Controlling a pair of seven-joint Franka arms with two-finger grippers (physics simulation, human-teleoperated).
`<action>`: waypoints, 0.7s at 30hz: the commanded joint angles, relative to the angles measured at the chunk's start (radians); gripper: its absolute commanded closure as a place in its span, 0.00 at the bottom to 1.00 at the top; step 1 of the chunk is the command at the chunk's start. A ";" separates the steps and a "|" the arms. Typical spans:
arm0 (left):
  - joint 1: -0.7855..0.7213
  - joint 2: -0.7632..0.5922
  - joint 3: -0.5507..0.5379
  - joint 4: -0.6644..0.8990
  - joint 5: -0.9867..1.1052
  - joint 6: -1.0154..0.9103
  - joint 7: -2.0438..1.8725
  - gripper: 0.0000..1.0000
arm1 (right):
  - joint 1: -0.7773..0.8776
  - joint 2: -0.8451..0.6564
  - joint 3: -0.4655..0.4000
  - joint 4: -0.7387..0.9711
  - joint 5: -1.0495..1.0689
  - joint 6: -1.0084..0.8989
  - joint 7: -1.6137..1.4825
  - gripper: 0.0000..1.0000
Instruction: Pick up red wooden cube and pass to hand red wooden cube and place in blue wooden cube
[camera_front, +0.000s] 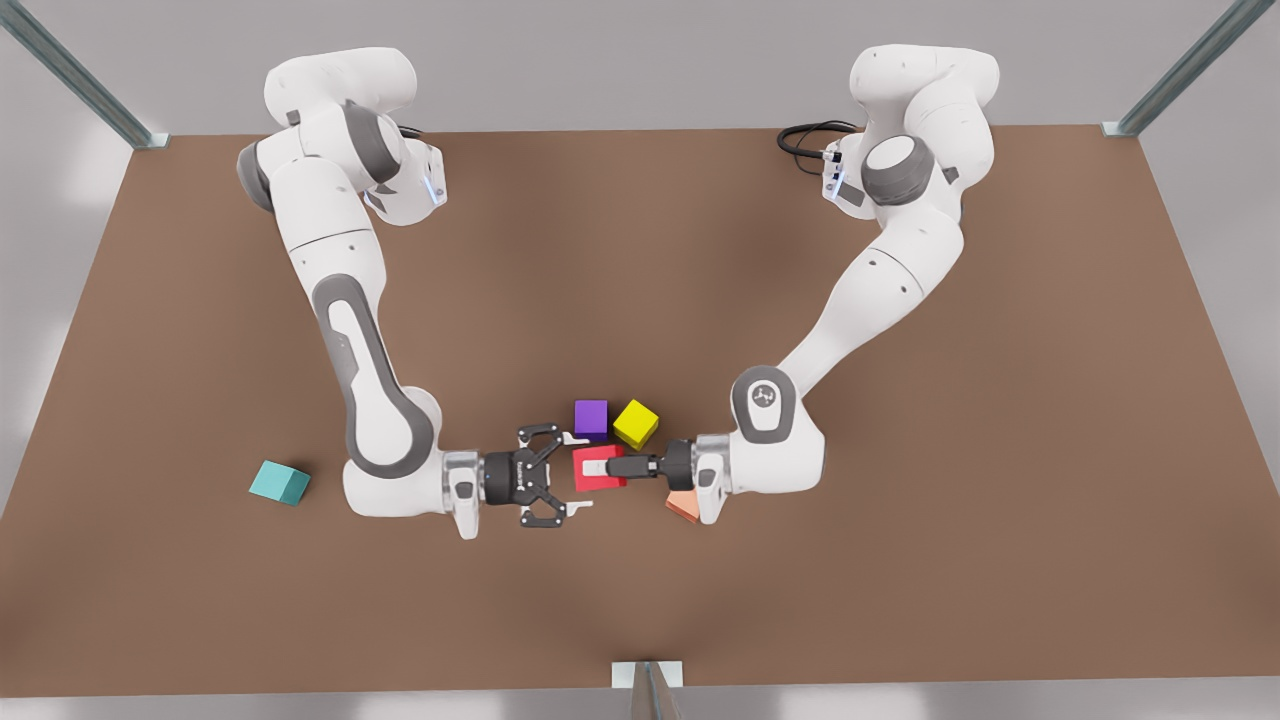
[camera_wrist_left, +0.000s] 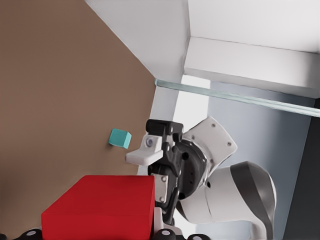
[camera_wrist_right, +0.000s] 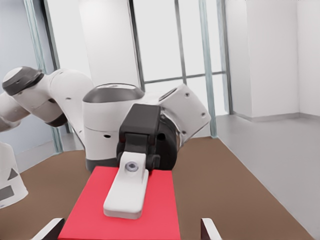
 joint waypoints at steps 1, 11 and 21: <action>-0.005 -0.002 -0.002 0.000 -0.018 0.016 0.096 0.43 | 0.005 -0.001 0.001 0.001 0.009 0.010 -0.059 0.00; -0.023 -0.002 0.000 0.002 -0.018 0.053 0.096 0.43 | 0.013 0.011 0.001 -0.007 0.012 0.007 -0.057 0.00; -0.023 -0.005 -0.002 0.002 -0.018 0.055 0.092 0.43 | 0.016 0.025 0.001 -0.013 0.012 0.005 -0.060 0.00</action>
